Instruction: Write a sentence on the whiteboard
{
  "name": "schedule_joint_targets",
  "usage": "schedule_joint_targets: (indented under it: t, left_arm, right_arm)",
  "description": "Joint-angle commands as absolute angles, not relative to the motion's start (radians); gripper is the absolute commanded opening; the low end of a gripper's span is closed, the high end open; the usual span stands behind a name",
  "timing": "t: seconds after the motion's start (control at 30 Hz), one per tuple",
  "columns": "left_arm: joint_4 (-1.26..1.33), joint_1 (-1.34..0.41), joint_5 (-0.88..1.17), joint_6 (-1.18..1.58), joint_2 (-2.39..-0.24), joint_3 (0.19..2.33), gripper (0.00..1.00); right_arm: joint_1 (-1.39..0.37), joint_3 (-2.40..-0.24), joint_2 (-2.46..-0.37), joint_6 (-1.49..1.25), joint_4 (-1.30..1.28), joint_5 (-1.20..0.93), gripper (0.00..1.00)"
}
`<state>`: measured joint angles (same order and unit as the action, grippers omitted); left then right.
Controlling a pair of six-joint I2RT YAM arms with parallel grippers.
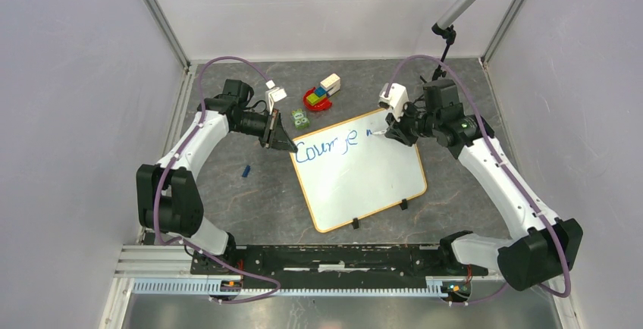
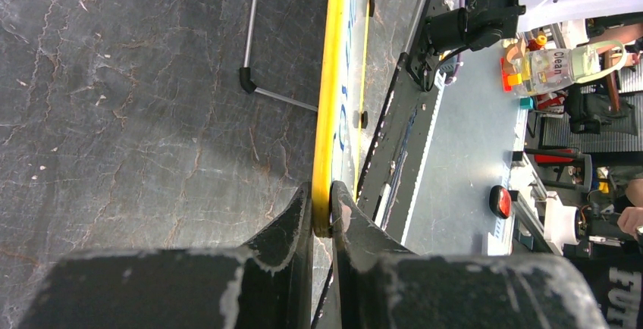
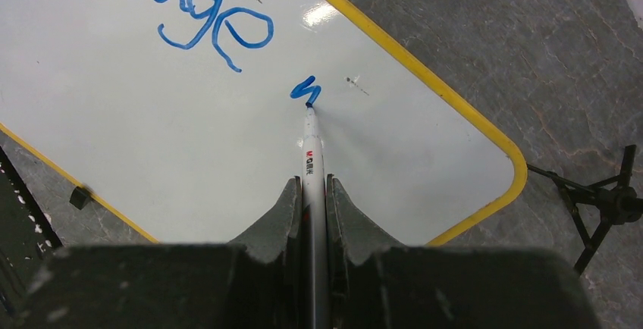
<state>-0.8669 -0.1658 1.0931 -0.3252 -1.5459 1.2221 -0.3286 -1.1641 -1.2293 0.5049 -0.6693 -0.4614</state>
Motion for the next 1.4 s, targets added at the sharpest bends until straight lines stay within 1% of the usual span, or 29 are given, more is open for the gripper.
schedule_joint_targets:
  t: [0.0, 0.47, 0.7, 0.73, 0.77, 1.0, 1.37]
  left_arm:
    - [-0.862, -0.175, 1.08, -0.341, -1.555, 1.243, 0.02]
    - [-0.862, -0.175, 1.078, -0.343, -1.554, 1.243, 0.02]
    - [-0.863, -0.175, 1.078, -0.344, -1.555, 1.241, 0.02]
    - [-0.862, -0.175, 1.078, -0.344, -1.555, 1.241, 0.02]
    - [-0.862, -0.175, 1.078, -0.344, -1.555, 1.241, 0.03]
    - [-0.862, -0.176, 1.08, -0.341, -1.555, 1.243, 0.02]
    - [-0.862, -0.175, 1.076, -0.343, -1.552, 1.239, 0.03]
  right_arm:
    - [-0.321, -1.154, -1.223, 0.533, -0.678, -0.413, 0.0]
    - [-0.305, -1.269, -1.291, 0.55, -0.689, -0.394, 0.0]
    - [-0.303, -1.294, -1.288, 0.544, -0.701, -0.41, 0.0]
    - [-0.263, -1.3, -1.284, 0.544, -0.71, -0.419, 0.0]
    - [-0.302, -1.304, -1.278, 0.545, -0.717, -0.427, 0.0]
    - [-0.302, -1.277, -1.231, 0.537, -0.731, -0.444, 0.0]
    - [-0.302, -1.251, -1.268, 0.534, -0.696, -0.448, 0.0]
